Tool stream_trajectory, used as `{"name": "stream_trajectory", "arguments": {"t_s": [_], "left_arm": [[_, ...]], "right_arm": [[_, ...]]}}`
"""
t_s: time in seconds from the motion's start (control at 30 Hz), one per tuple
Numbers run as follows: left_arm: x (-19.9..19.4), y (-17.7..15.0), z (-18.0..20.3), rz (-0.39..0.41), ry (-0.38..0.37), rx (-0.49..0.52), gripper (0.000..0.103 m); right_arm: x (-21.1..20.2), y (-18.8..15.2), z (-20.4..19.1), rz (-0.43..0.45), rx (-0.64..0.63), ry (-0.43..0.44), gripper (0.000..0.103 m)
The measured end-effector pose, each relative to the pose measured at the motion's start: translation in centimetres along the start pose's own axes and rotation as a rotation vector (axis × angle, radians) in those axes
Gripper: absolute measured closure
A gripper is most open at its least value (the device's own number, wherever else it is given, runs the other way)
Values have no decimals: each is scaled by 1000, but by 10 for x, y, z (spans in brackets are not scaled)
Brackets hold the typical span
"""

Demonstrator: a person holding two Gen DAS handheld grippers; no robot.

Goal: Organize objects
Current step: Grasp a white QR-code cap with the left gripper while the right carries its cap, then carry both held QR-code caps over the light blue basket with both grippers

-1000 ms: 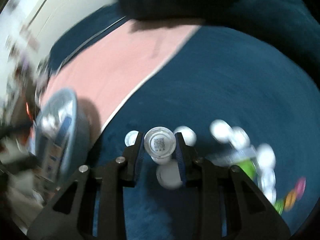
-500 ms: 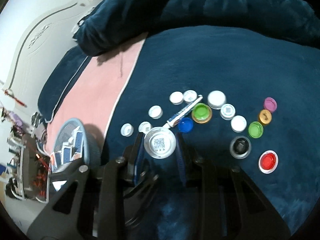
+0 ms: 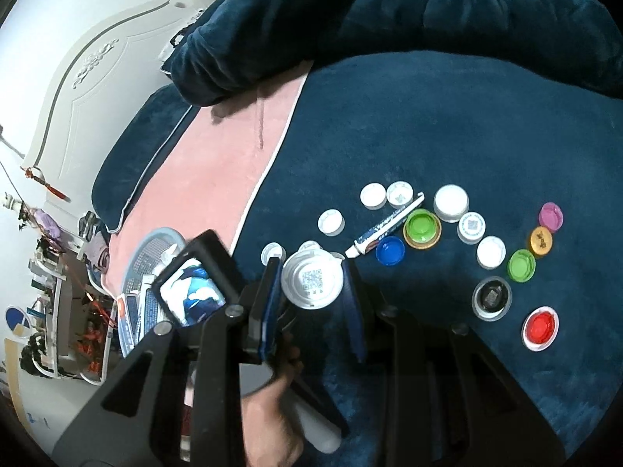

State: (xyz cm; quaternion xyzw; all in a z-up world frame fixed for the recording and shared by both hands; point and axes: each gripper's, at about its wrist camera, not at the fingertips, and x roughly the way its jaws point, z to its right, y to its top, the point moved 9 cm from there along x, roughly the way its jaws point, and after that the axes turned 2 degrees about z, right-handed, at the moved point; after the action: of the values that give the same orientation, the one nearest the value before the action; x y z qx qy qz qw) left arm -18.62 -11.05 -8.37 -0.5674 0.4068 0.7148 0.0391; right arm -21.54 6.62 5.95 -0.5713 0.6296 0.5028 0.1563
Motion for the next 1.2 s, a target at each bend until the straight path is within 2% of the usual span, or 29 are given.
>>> {"name": "stream_trajectory", "arguments": {"t_s": [0.03,0.07,0.1,0.13,0.33,0.57,0.63,0.67,0.77,0.93,1.0,1.17,1.2], "left_arm": [[0,2,3,8,-17,15,25],[0,4,3,12,-28,24,42],[-3,6,4,19,-46,39,68],[-3,8,4,18,-63,53,71],[-21,-2,4,-20,-239,99,71],[-33,-10,-6,12,-294,86,71],[-34,-11,-4,28,-317,82,63],[-34,-10,-3,40,-335,78,54],[-40,-11,-3,63,-353,91,54],[-47,-21,-4,55,-408,138,54],[-48,-24,-7,64,-408,148,42],[-40,-18,-6,71,-367,130,43],[-36,-17,-3,65,-355,140,48]], "right_arm": [[0,0,1,0,-1,-1,71],[0,0,2,-2,-1,-3,71],[1,0,4,-4,0,-9,71],[2,-1,6,-6,2,-15,71],[5,-2,9,-13,10,-33,71],[6,-3,-2,-11,-13,-26,71],[7,-3,-4,-10,-14,-22,71],[7,-3,-4,-10,-13,-21,71],[7,-1,-2,-7,-10,-20,71],[6,3,5,-2,13,-20,71],[5,4,4,0,14,-11,71],[5,4,-1,0,-4,1,71],[5,4,-2,-2,-7,2,71]]}}
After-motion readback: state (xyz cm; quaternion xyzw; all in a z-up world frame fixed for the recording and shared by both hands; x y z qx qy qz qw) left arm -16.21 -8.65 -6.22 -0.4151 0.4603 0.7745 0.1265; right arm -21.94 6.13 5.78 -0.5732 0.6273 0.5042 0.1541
